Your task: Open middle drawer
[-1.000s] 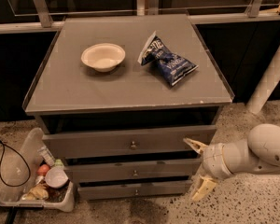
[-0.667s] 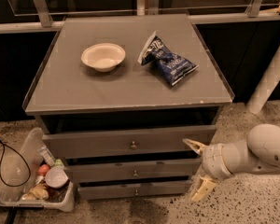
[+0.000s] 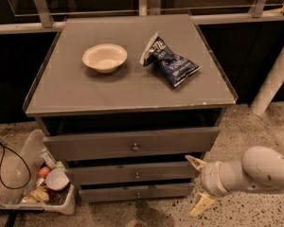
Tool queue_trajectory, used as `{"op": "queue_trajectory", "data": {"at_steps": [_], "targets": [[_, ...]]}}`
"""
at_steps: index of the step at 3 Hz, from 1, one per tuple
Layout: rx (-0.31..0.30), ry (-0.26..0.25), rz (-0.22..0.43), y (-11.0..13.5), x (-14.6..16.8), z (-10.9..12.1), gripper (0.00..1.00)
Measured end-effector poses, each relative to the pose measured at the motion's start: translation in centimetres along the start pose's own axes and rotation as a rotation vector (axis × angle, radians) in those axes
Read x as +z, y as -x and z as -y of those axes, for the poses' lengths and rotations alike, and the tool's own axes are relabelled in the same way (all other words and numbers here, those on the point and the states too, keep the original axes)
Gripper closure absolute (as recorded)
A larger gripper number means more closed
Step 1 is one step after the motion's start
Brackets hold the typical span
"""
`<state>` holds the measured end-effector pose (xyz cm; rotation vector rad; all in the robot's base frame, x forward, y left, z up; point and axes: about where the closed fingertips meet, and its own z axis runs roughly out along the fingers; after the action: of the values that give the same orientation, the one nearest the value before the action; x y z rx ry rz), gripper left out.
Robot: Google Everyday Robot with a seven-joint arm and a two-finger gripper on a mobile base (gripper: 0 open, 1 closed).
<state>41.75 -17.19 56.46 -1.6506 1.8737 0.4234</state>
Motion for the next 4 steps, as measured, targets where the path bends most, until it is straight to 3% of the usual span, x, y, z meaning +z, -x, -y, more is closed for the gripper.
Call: {"op": "queue_trajectory", "data": {"at_steps": [1,2,3,4], "targets": [[0.019,-0.046,-0.011,-2.3,3.0,-0.1,0.0],[0.027,-0.116,0.005,-4.0,5.7,1.3,0.0],[0.064,-0.122,0.042,-5.5,8.5,2.2,0.0],[0.064,-0.123,0.043,-5.5,8.5,2.2,0.0]]}}
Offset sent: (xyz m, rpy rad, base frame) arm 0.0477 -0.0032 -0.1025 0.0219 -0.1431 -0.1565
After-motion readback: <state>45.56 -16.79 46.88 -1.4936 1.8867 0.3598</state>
